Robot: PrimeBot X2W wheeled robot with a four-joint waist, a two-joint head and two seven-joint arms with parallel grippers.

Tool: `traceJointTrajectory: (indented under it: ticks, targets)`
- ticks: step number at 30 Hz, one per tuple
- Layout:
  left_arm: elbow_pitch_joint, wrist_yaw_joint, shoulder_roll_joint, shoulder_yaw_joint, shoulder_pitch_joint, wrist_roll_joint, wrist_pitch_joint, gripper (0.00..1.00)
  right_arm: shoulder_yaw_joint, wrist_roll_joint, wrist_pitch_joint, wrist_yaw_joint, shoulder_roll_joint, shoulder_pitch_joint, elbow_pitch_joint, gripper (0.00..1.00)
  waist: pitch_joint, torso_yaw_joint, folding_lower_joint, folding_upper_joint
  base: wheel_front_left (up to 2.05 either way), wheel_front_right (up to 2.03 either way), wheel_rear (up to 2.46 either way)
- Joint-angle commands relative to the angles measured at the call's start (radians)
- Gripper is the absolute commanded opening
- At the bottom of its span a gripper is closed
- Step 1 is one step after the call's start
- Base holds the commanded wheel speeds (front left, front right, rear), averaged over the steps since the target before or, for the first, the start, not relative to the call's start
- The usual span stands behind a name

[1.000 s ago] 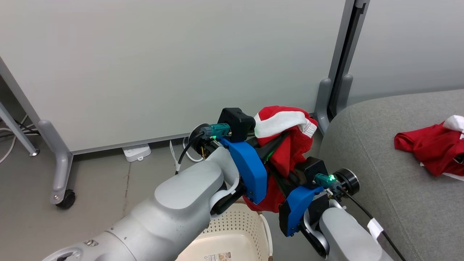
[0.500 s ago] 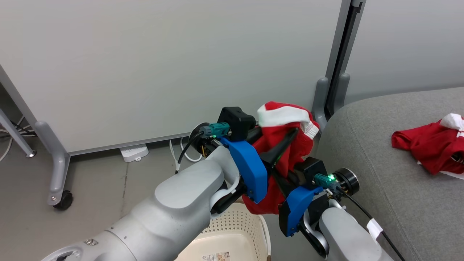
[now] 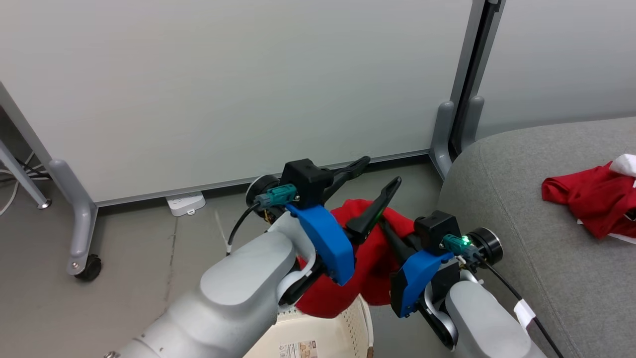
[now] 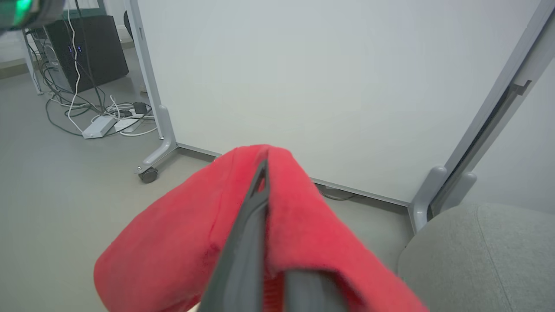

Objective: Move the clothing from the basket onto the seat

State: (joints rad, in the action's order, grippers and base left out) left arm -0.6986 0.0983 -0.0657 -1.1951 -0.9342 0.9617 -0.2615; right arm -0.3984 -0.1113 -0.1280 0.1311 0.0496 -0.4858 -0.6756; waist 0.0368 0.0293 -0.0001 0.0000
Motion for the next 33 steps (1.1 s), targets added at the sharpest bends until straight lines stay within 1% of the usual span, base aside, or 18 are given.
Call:
traceJointTrajectory:
  ticks: [1, 5, 9, 13, 17, 24, 28, 29, 30, 33]
  targets:
    - [0.041, -0.014, -0.029, 0.052, 0.057, -0.056, -0.004, 1.0, 0.013, 0.01, -0.006, -0.001, 0.002, 0.014, 0.006, 0.0, -0.004, -0.004, 0.0001, 0.0, 0.0, 0.0, 0.0]
    - [0.17, -0.046, -0.08, 0.198, 0.188, -0.187, -0.005, 1.0, 0.034, 0.021, -0.006, -0.001, 0.001, 0.02, 0.012, 0.0, -0.008, -0.007, 0.0001, 0.0, 0.0, 0.0, 0.0]
    - [0.277, -0.063, -0.121, 0.312, 0.333, -0.309, -0.004, 1.0, 0.051, 0.033, -0.002, -0.001, 0.001, 0.031, 0.021, 0.0, -0.013, -0.012, 0.0001, 0.0, 0.0, 0.0, 0.0]
    - [0.352, -0.071, -0.143, 0.411, 0.447, -0.407, -0.004, 1.0, 0.066, 0.042, 0.002, -0.001, 0.001, 0.038, 0.03, 0.0, -0.017, -0.016, 0.0001, 0.0, 0.0, 0.0, 0.0]
    - [0.39, -0.067, -0.151, 0.498, 0.55, -0.476, -0.004, 1.0, 0.071, 0.047, 0.007, -0.001, 0.001, 0.042, 0.037, 0.0, -0.02, -0.017, 0.0001, 0.0, 0.0, 0.0, 0.0]
    - [0.403, -0.044, -0.133, 0.622, 0.658, -0.549, -0.004, 1.0, 0.079, 0.055, 0.018, -0.001, 0.001, 0.049, 0.047, 0.0, -0.023, -0.023, 0.0001, 0.0, 0.0, 0.0, 0.0]
    - [0.395, -0.031, -0.113, 0.672, 0.681, -0.583, -0.004, 1.0, 0.084, 0.056, 0.017, -0.001, 0.001, 0.051, 0.052, 0.0, -0.024, -0.027, 0.0001, 0.0, 0.0, 0.0, 0.0]
    - [0.395, -0.031, -0.113, 0.672, 0.681, -0.583, -0.004, 1.0, 0.084, 0.056, 0.017, -0.001, 0.001, 0.051, 0.052, 0.0, -0.024, -0.027, 0.0001, 0.0, 0.0, 0.0, 0.0]
    - [0.39, -0.022, -0.1, 0.692, 0.691, -0.599, -0.004, 1.0, 0.082, 0.054, 0.019, -0.001, 0.001, 0.051, 0.053, 0.0, -0.026, -0.027, 0.0001, 0.0, 0.0, 0.0, 0.0]
    - [0.386, -0.011, -0.091, 0.703, 0.694, -0.613, -0.004, 1.0, 0.08, 0.051, 0.02, -0.001, 0.001, 0.05, 0.055, 0.0, -0.027, -0.027, 0.0001, 0.0, 0.0, 0.0, 0.0]
